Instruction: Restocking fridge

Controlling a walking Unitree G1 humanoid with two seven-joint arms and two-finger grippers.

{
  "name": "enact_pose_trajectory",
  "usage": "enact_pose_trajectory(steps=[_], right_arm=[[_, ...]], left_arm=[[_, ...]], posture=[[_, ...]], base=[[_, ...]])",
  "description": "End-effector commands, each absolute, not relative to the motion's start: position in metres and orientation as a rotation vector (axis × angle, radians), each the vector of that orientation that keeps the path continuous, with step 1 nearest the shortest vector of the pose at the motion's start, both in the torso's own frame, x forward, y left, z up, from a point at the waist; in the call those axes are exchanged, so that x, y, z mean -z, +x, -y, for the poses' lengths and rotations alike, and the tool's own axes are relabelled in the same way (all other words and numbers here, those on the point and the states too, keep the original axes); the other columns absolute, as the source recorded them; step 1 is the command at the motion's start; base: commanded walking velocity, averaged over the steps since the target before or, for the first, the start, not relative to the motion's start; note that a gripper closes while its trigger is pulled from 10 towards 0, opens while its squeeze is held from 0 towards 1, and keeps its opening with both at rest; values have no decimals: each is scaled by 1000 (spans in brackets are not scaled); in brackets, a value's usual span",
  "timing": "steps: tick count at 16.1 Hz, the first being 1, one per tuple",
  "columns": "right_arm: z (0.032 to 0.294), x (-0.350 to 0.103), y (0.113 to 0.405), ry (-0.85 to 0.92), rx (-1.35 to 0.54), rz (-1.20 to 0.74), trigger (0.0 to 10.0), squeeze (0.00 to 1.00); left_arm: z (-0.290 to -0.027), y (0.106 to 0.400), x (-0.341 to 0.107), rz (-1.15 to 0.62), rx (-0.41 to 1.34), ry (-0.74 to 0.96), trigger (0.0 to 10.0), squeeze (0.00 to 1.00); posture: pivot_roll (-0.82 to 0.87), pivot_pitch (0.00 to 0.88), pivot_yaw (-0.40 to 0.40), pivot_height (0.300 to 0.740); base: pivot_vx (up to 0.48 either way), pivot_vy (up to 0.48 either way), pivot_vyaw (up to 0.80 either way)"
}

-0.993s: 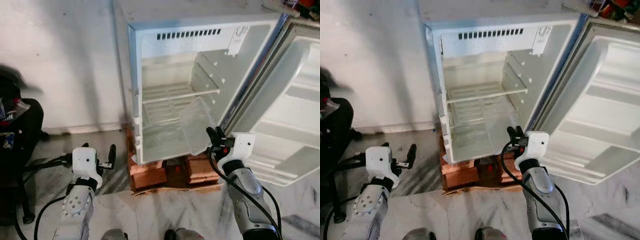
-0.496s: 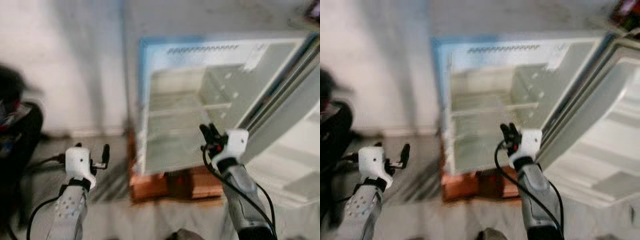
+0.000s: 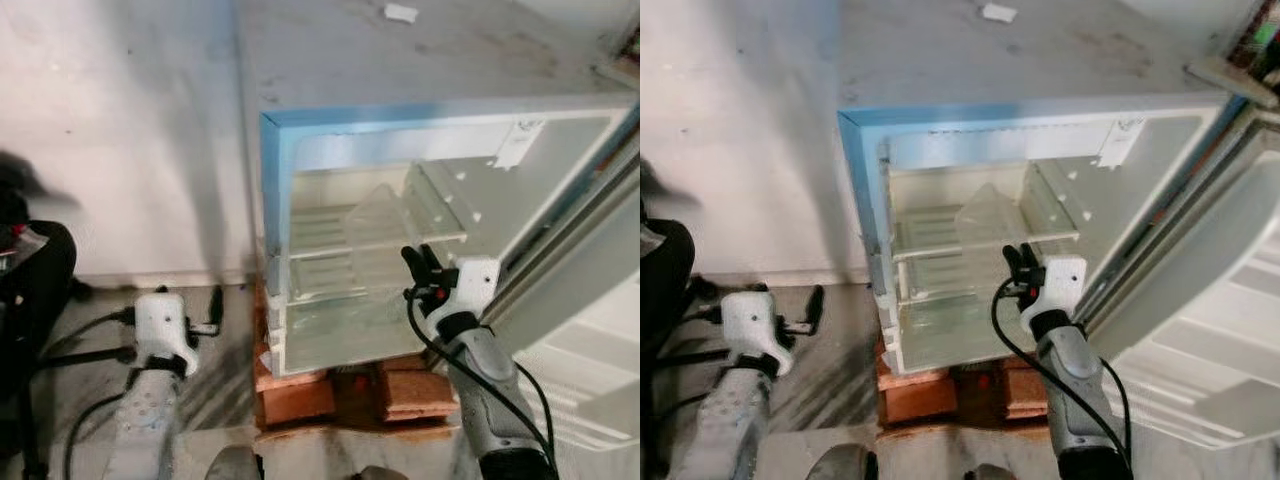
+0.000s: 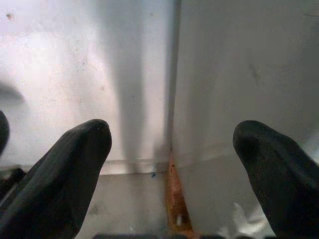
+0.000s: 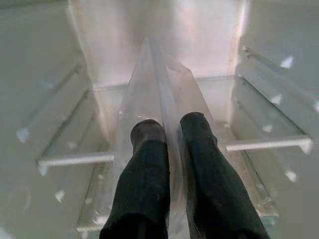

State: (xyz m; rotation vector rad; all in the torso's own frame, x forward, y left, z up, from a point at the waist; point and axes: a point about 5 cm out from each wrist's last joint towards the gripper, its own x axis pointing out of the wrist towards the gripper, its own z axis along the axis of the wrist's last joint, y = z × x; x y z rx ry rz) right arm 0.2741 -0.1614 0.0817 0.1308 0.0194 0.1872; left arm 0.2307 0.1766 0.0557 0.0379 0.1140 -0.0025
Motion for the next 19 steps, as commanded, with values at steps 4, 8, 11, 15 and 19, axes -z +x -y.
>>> enact_pose_trajectory(steps=[4, 8, 11, 15, 19], right_arm=[[164, -86, 276, 105, -202, 0, 10000, 0], [166, -87, 282, 87, -185, 5, 10000, 0], [166, -88, 287, 92, -177, 10, 10000, 0], [168, -86, 291, 103, -143, 4, 10000, 0], [150, -80, 307, 169, -143, -50, 10000, 0]], left_arm=[[-176, 229, -53, -130, -6, 52, 10000, 0], [-177, 230, -53, -131, -8, 58, 10000, 0], [-178, 229, -53, -133, -11, 61, 10000, 0], [-179, 229, -54, -136, -14, 62, 10000, 0], [-179, 224, -57, -138, -16, 67, 10000, 0]], posture=[[118, 77, -64, 740], [126, 76, -62, 740], [130, 76, -61, 740], [138, 85, -58, 740], [168, 149, -65, 740]], base=[[0, 0, 484], [0, 0, 625], [0, 0, 573], [0, 0, 116], [0, 0, 0]])
